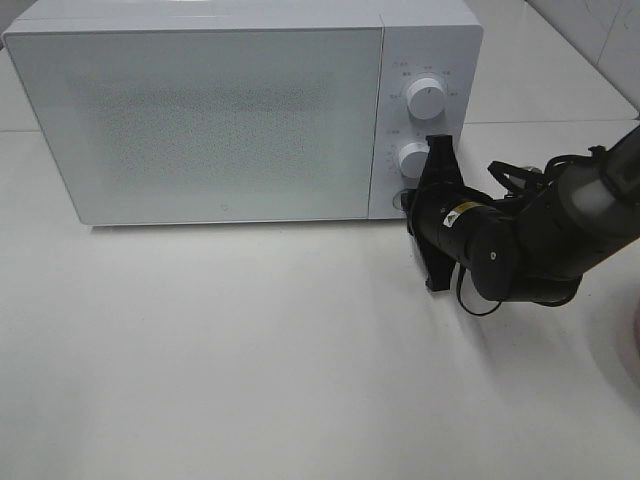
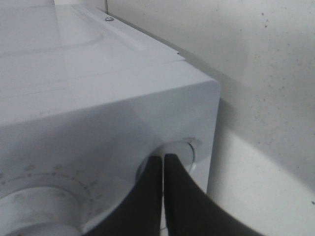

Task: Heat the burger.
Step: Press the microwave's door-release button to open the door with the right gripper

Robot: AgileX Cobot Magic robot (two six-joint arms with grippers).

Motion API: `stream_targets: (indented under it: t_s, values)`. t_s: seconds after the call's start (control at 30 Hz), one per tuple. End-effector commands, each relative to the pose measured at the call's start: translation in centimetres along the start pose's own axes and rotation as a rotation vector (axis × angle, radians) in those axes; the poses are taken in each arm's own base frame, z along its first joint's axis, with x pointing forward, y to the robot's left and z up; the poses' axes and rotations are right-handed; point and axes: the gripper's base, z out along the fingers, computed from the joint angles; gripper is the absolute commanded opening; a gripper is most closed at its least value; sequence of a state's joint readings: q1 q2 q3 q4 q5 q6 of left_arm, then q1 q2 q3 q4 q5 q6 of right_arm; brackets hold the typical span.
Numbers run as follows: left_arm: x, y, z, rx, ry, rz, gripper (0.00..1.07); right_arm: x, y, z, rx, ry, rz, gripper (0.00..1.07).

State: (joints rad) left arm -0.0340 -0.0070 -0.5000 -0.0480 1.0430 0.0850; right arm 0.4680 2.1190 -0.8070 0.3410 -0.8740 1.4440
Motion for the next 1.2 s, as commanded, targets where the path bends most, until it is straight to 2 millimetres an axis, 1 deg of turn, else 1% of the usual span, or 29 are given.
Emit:
stream_targets:
  t_s: [0.03,0.17,0.2,0.27,0.3,0.43,0.63,0.8,0.9,0.93,0.97,1.03,1.2]
  values:
    - [0.2,0.0,-0.3,0.002,-0.023,0.000,1.00,-0.1,0.5,0.4,-0.046,-0.014,0.021,0.00]
    - [0.2,0.0,-0.3,0.002,-0.023,0.000,1.00,-0.1,0.9,0.4,-0.091,-0.017,0.018,0.00]
    - [0.2,0.0,-0.3,0.002,-0.023,0.000,1.00,-0.1,1.3,0.3,-0.136,-0.022,0.019,0.00]
    - [0.2,0.0,-0.3,0.002,-0.023,0.000,1.00,-0.1,1.4,0.3,-0.151,-0.023,0.019,0.00]
    - [0.2,0.0,-0.3,0.002,-0.023,0.000,1.00,-0.2,1.8,0.2,-0.182,-0.026,0.020,0.00]
    - [0.2,0.0,-0.3,0.002,-0.023,0.000,1.00,-0.2,2.1,0.2,-0.207,-0.028,0.030,0.00]
    - [0.2,0.0,-0.3,0.002,-0.023,0.000,1.00,-0.2,2.8,0.5,-0.270,-0.044,0.043,0.00]
    - [0.2,0.0,-0.3,0.002,-0.023,0.000,1.00,-0.2,3.4,1.2,-0.325,-0.062,0.056,0.00]
    - [0.2,0.0,-0.3,0.002,-0.023,0.000,1.00,-0.4,3.8,1.4,-0.347,-0.097,0.074,0.00]
    - [0.2,0.0,-0.3,0.002,-0.023,0.000,1.00,-0.7,4.4,1.4,-0.381,-0.133,0.082,0.00]
    - [0.2,0.0,-0.3,0.002,-0.023,0.000,1.00,-0.7,4.4,1.4,-0.381,-0.133,0.082,0.00]
    - [0.2,0.0,-0.3,0.002,-0.023,0.000,1.00,-0.9,5.0,1.7,-0.408,-0.174,0.084,0.00]
    - [0.2,0.0,-0.3,0.002,-0.023,0.000,1.00,-0.9,5.6,2.4,-0.460,-0.207,0.076,0.00]
